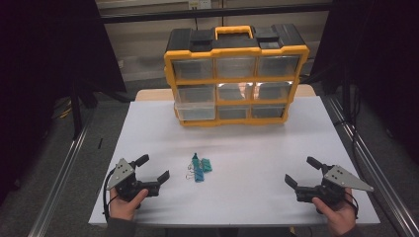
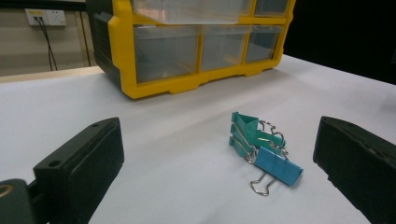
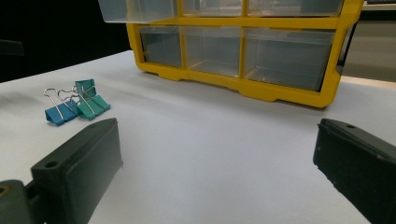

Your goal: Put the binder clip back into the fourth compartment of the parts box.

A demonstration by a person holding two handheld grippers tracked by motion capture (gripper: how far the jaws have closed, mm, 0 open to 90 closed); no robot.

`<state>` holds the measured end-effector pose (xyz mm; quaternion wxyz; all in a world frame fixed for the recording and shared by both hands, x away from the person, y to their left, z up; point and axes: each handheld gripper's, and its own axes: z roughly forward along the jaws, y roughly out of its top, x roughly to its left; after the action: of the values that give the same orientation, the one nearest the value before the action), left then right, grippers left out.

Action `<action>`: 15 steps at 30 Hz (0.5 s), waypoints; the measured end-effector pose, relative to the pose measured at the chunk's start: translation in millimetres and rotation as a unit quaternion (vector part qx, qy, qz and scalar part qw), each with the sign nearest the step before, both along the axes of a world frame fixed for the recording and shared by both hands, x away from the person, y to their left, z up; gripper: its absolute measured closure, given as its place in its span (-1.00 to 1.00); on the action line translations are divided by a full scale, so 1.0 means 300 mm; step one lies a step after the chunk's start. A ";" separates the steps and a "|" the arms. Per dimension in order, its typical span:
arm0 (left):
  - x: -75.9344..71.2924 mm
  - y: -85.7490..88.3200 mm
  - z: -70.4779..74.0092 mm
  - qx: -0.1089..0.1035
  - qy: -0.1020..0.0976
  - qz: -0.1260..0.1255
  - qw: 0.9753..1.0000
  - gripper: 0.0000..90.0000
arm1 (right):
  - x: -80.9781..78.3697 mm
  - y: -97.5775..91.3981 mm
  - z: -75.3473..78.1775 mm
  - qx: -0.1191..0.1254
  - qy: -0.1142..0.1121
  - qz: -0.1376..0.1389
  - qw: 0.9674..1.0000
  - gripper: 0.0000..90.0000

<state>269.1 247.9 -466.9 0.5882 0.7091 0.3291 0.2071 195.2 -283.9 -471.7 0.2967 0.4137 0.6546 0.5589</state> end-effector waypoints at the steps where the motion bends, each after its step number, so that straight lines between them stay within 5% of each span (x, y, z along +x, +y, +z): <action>1: -0.002 -0.004 0.000 0.000 0.000 0.001 1.000 -0.96 | 0.000 0.001 0.000 -0.005 0.001 0.006 1.000 -0.99; 5: -0.004 -0.007 0.001 0.010 -0.002 -0.005 1.000 -0.96 | -0.001 0.002 0.001 -0.005 -0.001 0.005 1.000 -0.99; 11: 0.006 -0.007 0.008 -0.005 0.001 0.001 1.000 -0.97 | 0.000 0.001 0.002 -0.006 -0.003 0.008 1.000 -0.99; 15: 0.010 -0.006 0.012 0.008 -0.005 0.005 1.000 -0.97 | -0.002 0.003 0.002 -0.004 -0.001 0.005 1.000 -0.99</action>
<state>272.1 246.0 -463.4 0.5835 0.7109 0.3279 0.2159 194.5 -283.0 -470.9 0.2963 0.4087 0.6589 0.5577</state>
